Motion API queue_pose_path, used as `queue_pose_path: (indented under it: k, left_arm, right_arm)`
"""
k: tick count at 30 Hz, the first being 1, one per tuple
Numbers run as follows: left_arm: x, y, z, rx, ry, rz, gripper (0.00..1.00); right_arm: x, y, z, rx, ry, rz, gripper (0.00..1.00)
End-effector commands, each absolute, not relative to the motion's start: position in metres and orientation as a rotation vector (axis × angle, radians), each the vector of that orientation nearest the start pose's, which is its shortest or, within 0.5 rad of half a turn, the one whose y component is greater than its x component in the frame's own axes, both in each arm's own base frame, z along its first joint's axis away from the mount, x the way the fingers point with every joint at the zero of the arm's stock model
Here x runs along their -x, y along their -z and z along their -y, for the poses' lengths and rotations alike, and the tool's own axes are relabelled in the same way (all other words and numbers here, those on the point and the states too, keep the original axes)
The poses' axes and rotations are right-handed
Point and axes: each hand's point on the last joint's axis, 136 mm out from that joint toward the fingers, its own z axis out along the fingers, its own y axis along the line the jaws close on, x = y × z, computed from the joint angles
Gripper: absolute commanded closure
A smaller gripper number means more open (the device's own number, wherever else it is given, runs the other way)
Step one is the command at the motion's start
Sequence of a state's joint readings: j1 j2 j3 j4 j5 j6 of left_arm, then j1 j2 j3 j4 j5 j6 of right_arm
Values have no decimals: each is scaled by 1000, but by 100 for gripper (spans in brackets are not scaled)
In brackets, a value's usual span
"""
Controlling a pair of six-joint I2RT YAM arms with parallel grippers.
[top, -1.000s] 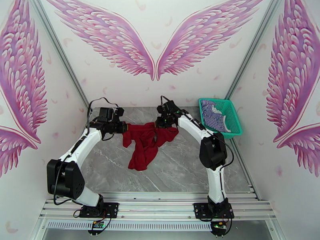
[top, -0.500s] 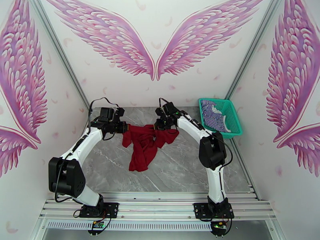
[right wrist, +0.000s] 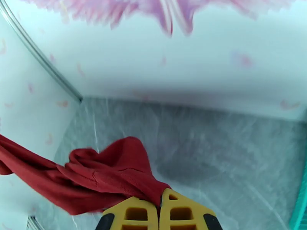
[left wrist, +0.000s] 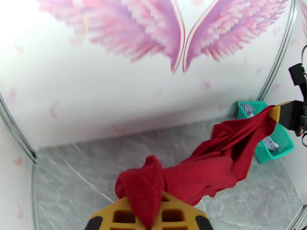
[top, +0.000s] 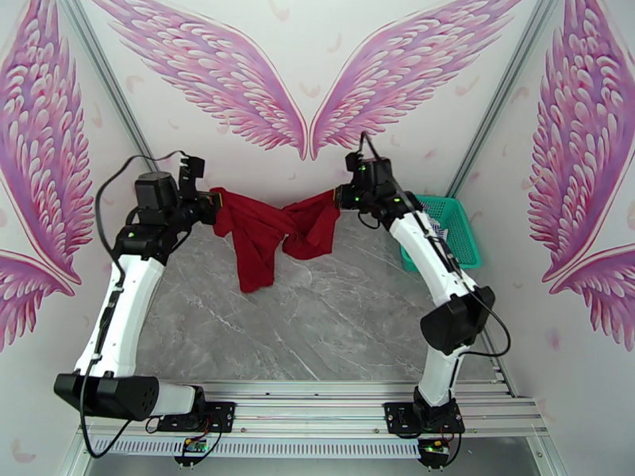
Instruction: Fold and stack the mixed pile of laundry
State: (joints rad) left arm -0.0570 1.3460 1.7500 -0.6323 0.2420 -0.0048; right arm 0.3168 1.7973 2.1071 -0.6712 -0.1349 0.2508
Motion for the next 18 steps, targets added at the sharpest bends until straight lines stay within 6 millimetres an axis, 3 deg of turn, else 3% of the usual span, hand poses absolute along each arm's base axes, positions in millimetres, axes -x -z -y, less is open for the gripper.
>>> queue_pose_path:
  k: [1,5,7,9,14,18]
  left_arm:
    - [-354,-521,48,-244,123,-1653,100]
    - [-308,-553,51,-325,79,-1537,100]
    - [-290,-559,55,-368,77,-1498,100]
    - [-286,-557,54,-358,74,-1504,100]
    - [-310,-525,59,-331,158,-1627,100]
    - [-350,-499,55,-274,170,-1732,100]
  right_arm:
    - [-467,-476,-155,136,-421,-1815,100]
    - [-432,-513,-138,155,-384,-1732,100]
    - [-419,-524,-131,153,-367,-1709,100]
    - [-412,-527,-125,135,-362,-1705,100]
    - [-422,-512,-119,77,-376,-1770,100]
    - [-451,-487,-118,7,-448,-1851,100]
